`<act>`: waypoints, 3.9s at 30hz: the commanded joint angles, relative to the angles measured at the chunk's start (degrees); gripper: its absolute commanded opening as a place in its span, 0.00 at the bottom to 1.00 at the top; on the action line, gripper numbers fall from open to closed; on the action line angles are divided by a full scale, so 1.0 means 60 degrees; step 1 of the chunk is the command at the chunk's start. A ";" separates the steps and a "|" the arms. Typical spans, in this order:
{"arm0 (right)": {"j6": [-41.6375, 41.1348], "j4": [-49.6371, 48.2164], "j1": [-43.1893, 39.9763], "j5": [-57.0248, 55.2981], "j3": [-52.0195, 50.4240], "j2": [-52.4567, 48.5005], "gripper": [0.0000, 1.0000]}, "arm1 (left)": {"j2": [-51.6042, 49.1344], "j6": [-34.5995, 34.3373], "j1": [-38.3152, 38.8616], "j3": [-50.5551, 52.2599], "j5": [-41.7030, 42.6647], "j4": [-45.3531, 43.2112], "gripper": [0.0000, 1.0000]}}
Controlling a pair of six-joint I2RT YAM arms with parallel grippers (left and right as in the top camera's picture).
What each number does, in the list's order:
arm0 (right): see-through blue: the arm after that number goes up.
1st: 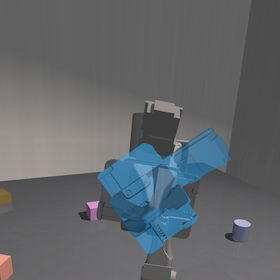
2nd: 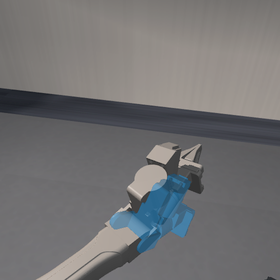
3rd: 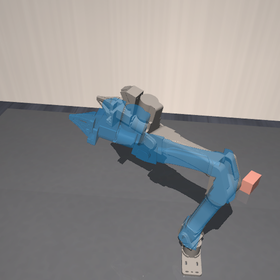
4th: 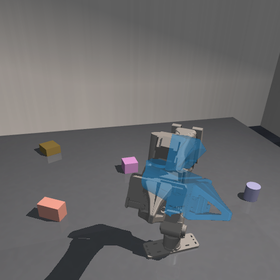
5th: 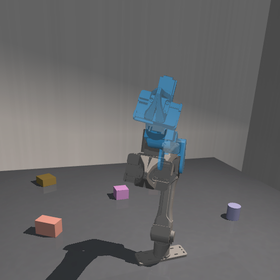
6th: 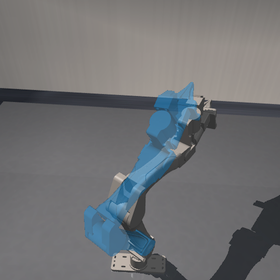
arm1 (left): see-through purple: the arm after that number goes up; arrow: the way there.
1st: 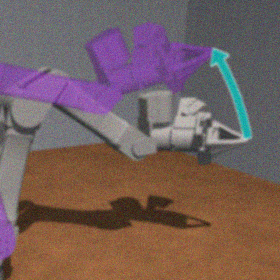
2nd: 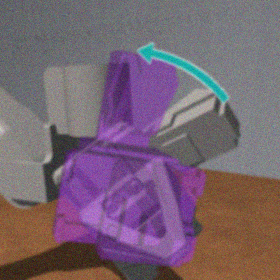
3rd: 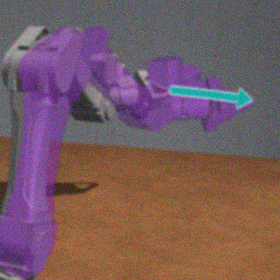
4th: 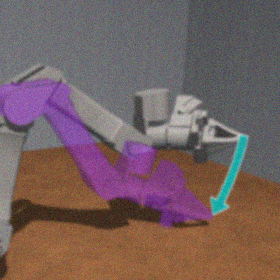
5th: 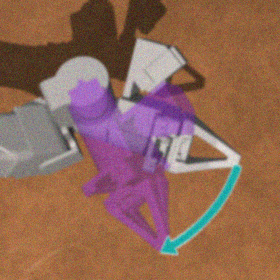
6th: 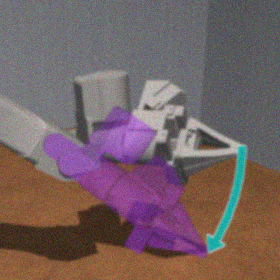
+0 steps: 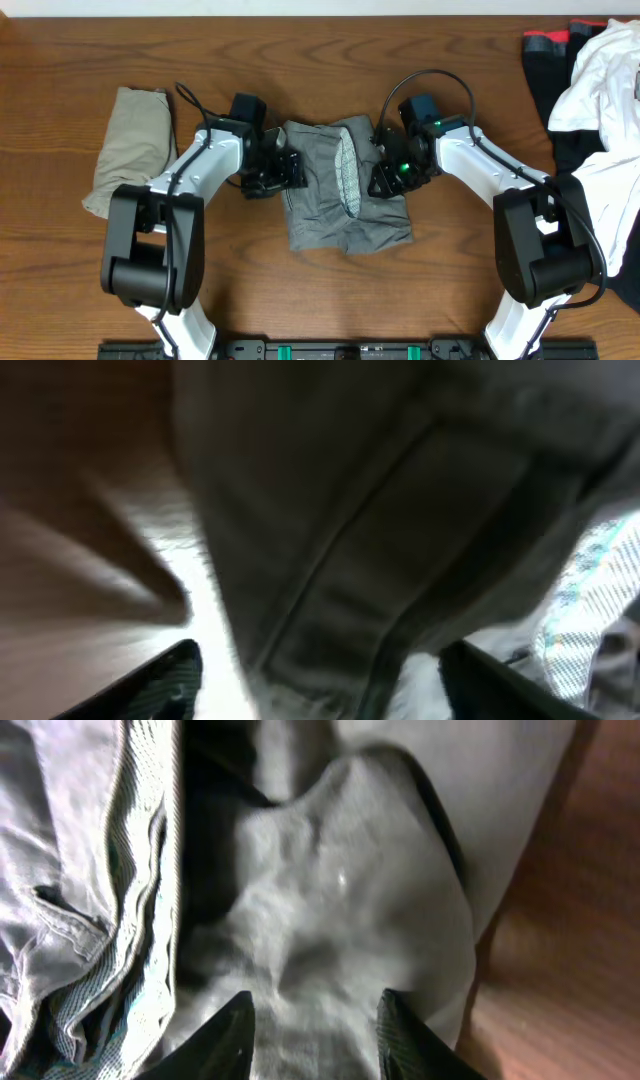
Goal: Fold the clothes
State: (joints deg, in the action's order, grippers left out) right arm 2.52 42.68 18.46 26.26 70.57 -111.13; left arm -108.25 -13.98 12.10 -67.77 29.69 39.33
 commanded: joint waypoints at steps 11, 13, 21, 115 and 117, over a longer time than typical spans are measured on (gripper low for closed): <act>0.1082 -0.1690 -0.0106 0.1293 0.0160 0.0200 0.04 | -0.0084 0.0229 -0.0047 0.0080 0.0743 -0.0062 0.06; 0.1712 -0.1821 -0.0106 0.2044 0.0160 0.0200 0.03 | -0.0047 0.0229 -0.0051 0.0076 0.0780 0.0051 0.06; 0.2095 -0.1796 -0.0080 0.2237 0.0157 0.0197 0.03 | 0.0572 0.0200 -0.0040 -0.0098 0.0805 0.0346 0.06; 0.0951 -0.0692 0.0109 -0.0164 0.0149 -0.1060 0.01 | 0.0215 -0.4411 0.2339 -0.2605 -0.7293 0.4033 0.33; 0.0943 -0.0681 0.0051 -0.0164 0.0149 -0.1060 0.01 | 0.0215 -0.4186 0.1927 -0.2605 -0.7275 0.4135 0.50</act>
State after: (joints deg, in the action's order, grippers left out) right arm 9.74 37.93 19.33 30.41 71.57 -116.68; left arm -106.26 -40.69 26.59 -82.28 -9.85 63.29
